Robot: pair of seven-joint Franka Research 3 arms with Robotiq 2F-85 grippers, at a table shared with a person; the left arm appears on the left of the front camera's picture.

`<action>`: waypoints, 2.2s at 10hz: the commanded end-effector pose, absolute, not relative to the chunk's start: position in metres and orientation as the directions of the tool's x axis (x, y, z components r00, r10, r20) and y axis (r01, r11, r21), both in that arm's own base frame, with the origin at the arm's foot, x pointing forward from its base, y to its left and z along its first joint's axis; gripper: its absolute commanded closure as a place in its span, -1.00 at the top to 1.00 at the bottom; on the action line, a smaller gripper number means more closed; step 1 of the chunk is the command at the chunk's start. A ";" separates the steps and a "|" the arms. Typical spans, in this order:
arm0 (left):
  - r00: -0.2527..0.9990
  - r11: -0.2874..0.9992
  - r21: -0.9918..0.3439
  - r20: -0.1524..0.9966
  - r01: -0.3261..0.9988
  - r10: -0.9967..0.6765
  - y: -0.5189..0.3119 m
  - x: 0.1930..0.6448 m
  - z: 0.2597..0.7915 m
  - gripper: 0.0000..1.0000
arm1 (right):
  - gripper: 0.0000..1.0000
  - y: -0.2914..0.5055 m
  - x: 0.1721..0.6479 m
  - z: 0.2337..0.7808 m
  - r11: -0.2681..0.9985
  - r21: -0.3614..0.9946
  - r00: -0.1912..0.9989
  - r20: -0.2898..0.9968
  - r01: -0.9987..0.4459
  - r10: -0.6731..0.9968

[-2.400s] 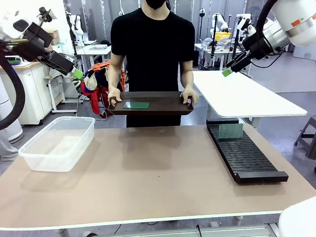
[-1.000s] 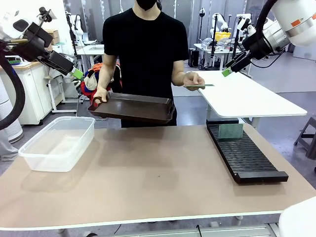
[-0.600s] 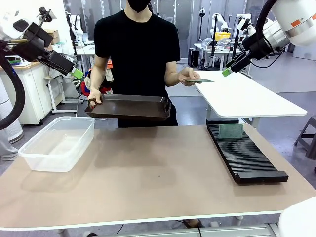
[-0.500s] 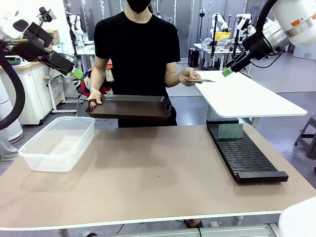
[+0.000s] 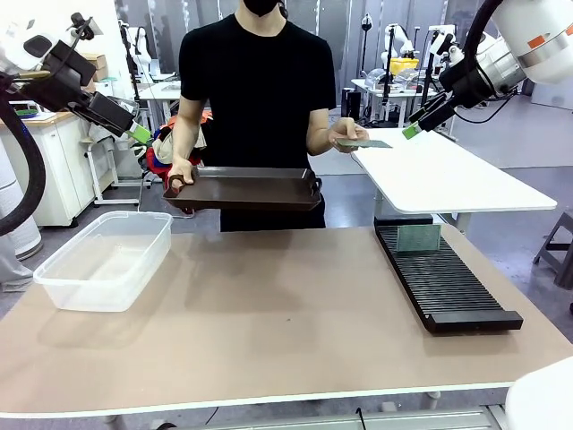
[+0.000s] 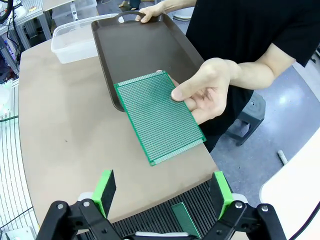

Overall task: Sort PCBs into racks and boxes based on the side picked up.
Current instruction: Pick up the Blank PCB handed by the Human.

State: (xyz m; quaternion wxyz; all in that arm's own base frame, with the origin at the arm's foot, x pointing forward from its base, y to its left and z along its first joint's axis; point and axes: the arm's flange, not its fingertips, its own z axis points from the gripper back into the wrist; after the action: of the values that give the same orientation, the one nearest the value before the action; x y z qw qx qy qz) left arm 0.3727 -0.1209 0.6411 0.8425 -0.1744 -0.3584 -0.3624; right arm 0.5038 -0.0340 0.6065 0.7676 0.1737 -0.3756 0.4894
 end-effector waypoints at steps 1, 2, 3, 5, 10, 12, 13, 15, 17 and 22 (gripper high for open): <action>0.483 0.672 -0.044 0.729 0.740 -0.485 -0.119 0.372 0.639 1.00 | 1.00 -0.032 0.505 0.605 0.461 -0.102 0.241 0.742 -0.882 0.626; 0.483 0.672 -0.044 0.729 0.740 -0.485 -0.119 0.372 0.639 1.00 | 1.00 -0.032 0.505 0.605 0.461 -0.102 0.241 0.742 -0.882 0.626; 0.483 0.672 -0.044 0.729 0.740 -0.485 -0.119 0.372 0.639 1.00 | 1.00 -0.034 0.504 0.606 0.461 -0.101 0.239 0.747 -0.882 0.621; 0.483 0.672 -0.044 0.729 0.740 -0.485 -0.119 0.372 0.639 1.00 | 1.00 -0.041 0.522 0.601 0.548 0.127 0.455 0.724 -0.827 0.519; 0.483 0.672 -0.044 0.729 0.740 -0.485 -0.119 0.372 0.639 1.00 | 1.00 -0.075 0.568 0.583 0.621 0.554 0.816 0.507 -0.555 0.278; 0.483 0.672 -0.044 0.729 0.740 -0.485 -0.119 0.372 0.639 1.00 | 1.00 -0.079 0.581 0.563 0.613 0.639 0.873 0.444 -0.465 0.200; 0.483 0.672 -0.044 0.729 0.740 -0.485 -0.119 0.372 0.639 1.00 | 1.00 -0.080 0.584 0.559 0.571 0.671 0.874 0.438 -0.472 0.209; 0.483 0.672 -0.044 0.729 0.740 -0.485 -0.119 0.372 0.639 1.00 | 1.00 -0.079 0.570 0.559 0.623 0.588 0.846 0.462 -0.516 0.265; 0.483 0.672 -0.044 0.729 0.740 -0.485 -0.119 0.372 0.639 1.00 | 1.00 -0.082 0.576 0.554 0.607 0.623 0.862 0.444 -0.494 0.245; 0.483 0.672 -0.044 0.729 0.740 -0.485 -0.119 0.372 0.639 1.00 | 1.00 -0.083 0.616 0.523 0.476 0.848 0.969 0.245 -0.233 0.038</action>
State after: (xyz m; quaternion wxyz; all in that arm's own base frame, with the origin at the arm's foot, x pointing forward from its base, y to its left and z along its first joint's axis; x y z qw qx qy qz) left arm 0.3727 -0.1208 0.6412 0.8425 -0.1743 -0.3585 -0.3623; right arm 0.6091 -0.0862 0.5109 0.8581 0.4931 -0.1058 0.0970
